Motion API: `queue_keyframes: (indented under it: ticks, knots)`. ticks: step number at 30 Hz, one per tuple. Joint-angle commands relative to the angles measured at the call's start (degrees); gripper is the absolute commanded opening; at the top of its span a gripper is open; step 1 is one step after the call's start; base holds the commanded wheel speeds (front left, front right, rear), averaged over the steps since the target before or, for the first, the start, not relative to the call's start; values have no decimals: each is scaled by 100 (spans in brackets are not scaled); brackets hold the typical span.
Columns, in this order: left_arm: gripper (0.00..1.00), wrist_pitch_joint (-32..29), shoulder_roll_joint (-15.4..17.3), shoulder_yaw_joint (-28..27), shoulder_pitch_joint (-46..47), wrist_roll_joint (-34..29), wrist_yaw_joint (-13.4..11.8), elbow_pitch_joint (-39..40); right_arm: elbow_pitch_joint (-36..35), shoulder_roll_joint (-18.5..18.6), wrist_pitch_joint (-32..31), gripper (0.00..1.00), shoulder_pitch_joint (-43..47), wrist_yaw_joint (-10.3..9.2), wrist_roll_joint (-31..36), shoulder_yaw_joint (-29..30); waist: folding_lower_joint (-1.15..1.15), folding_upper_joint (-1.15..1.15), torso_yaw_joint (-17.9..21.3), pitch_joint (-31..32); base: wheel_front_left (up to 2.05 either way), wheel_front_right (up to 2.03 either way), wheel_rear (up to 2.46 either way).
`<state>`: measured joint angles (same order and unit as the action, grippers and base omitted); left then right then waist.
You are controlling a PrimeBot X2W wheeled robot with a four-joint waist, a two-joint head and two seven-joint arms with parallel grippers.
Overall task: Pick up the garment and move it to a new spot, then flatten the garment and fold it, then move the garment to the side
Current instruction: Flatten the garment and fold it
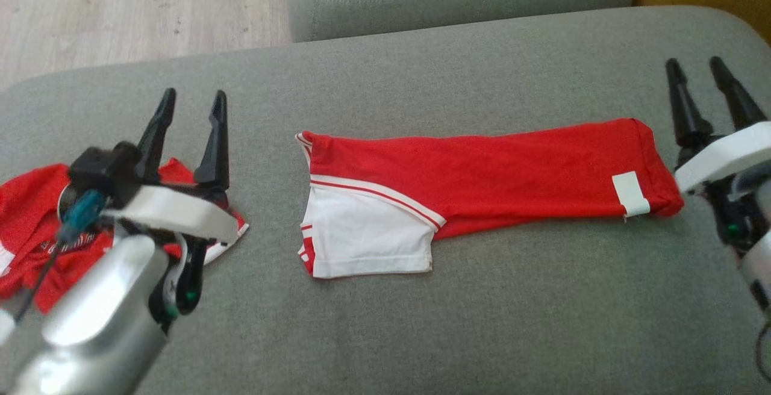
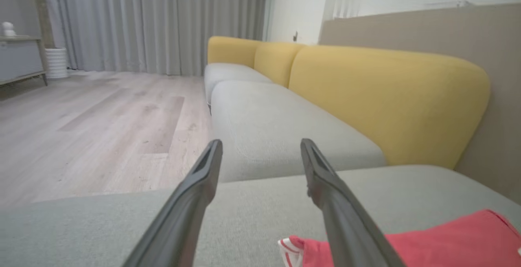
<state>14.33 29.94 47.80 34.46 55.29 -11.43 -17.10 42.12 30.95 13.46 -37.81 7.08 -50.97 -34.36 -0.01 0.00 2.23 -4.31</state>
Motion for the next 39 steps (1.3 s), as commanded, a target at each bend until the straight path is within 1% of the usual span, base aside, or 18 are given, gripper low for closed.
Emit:
queue_keyframes:
  ticks: [1,2,3,7,10,13,15,16,19,21,26,29,32,35,39]
  knots:
    - [100,63,10,-769,-138,-439,-105,363,-299,-55,128,100,123,41,227,106,1,0,-23,35,0,0,0]
    - [100,64,-99,-1051,-374,-649,-132,495,-401,-111,142,100,198,41,391,184,1,0,-28,38,0,0,0]
    - [100,65,-333,-1516,-841,-1095,-119,716,-692,-239,149,100,377,41,823,524,1,0,-42,36,0,0,0]
    - [100,65,-918,-2296,-1636,-1937,25,979,-1138,-635,151,100,985,41,1663,1264,1,0,-97,39,0,0,0]
    - [100,66,-1389,-2829,-2111,-2415,303,1085,-1352,-966,152,100,1406,41,2180,1712,1,0,-116,43,0,0,0]
    - [100,66,-1746,-3178,-2456,-2855,622,1021,-1463,-1230,152,100,1702,41,2571,1964,1,0,-117,40,0,0,0]
    - [100,66,-1939,-3359,-2578,-3078,828,947,-1479,-1339,152,100,1818,41,2745,2074,1,0,-123,37,0,0,0]
    - [100,66,-1939,-3359,-2578,-3078,828,947,-1479,-1339,152,100,1818,41,2745,2074,1,0,-123,37,0,0,0]
    - [100,66,-2157,-3594,-2619,-3357,1103,856,-1414,-1396,153,100,1839,41,2943,2285,1,0,-147,-27,0,0,0]
    - [100,66,-2253,-3713,-2583,-3534,1251,804,-1249,-1420,153,100,1780,41,3067,2496,1,0,-168,-92,0,0,0]
    - [100,66,-2473,-3918,-2465,-3810,1525,679,-366,-1463,63,100,1455,41,3444,3098,1,0,-234,-293,0,0,0]
    - [100,66,-2557,-3967,-2380,-3914,1638,605,227,-1551,-68,100,1178,41,3602,3587,1,0,-286,-471,0,0,0]
    - [100,66,-2614,-4010,-2295,-3962,1719,536,772,-1669,-196,100,914,41,3613,4113,1,0,-334,-655,0,0,0]
    - [100,66,-2653,-4053,-2192,-3948,1784,503,1185,-1722,-235,100,677,41,3766,4446,1,0,-386,-838,0,0,0]
    - [100,66,-2681,-4106,-2079,-3962,1834,501,1557,-1778,-207,100,425,41,3982,4759,1,0,-428,-1015,0,0,0]
